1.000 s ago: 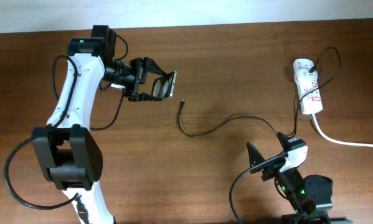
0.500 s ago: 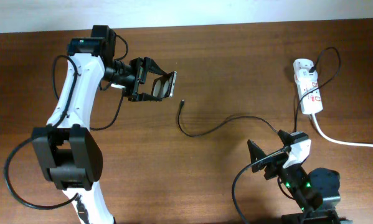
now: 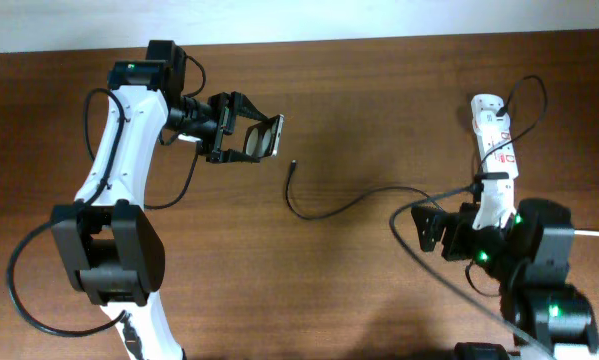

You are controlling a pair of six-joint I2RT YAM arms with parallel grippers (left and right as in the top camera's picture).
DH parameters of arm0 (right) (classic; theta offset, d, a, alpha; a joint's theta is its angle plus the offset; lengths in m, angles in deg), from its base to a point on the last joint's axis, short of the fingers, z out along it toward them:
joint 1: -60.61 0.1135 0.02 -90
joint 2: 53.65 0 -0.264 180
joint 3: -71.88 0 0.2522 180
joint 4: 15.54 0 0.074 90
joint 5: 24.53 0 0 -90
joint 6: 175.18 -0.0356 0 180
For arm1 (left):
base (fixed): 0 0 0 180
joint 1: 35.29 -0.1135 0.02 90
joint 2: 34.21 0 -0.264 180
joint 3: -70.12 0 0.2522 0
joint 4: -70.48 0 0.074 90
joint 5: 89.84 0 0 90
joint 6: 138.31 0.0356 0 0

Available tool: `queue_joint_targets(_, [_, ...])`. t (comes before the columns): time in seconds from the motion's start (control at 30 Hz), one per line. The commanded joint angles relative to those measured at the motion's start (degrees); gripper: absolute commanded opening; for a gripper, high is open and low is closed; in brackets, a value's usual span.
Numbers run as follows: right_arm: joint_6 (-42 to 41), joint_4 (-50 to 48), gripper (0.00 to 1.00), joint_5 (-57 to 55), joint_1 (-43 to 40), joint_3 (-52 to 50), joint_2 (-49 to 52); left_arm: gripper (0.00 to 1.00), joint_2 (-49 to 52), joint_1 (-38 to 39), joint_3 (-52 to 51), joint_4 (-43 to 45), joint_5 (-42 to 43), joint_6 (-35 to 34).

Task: Plug charger to phone and switch on socket
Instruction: 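Move the right gripper toward the black cable's USB-C end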

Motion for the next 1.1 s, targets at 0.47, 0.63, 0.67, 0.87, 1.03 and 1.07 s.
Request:
queue_joint_targets(0.47, [-1.51, -0.26, 0.99, 29.77, -5.42, 7.06, 16.31, 0.00, -3.21, -0.15, 1.42, -0.04, 0.17, 0.55])
queue_joint_targets(0.63, [-1.51, -0.48, 0.99, 29.33, -5.42, 7.06, 16.31, 0.00, -3.21, -0.02, 1.42, -0.24, -2.67, 0.52])
queue_joint_targets(0.67, [-1.51, -0.46, 0.99, 29.33, -5.42, 7.06, 16.31, 0.00, -3.21, -0.02, 1.42, -0.24, -2.93, 0.55])
queue_joint_targets(0.87, [-1.51, -0.48, 0.99, 29.29, -5.42, 7.04, 16.74, 0.00, -3.21, 0.02, 1.42, -0.26, -4.20, 0.61])
queue_joint_targets(1.03, [-2.40, -0.46, 0.99, 26.53, -5.42, 7.04, 19.78, 0.00, -3.21, 1.77, 1.42, -0.22, -8.66, 0.70])
queue_joint_targets(1.07, [-2.40, -0.46, 0.99, 26.53, -5.42, 7.04, 20.41, 0.00, -3.21, 2.25, 1.42, -0.20, -9.31, 0.70])
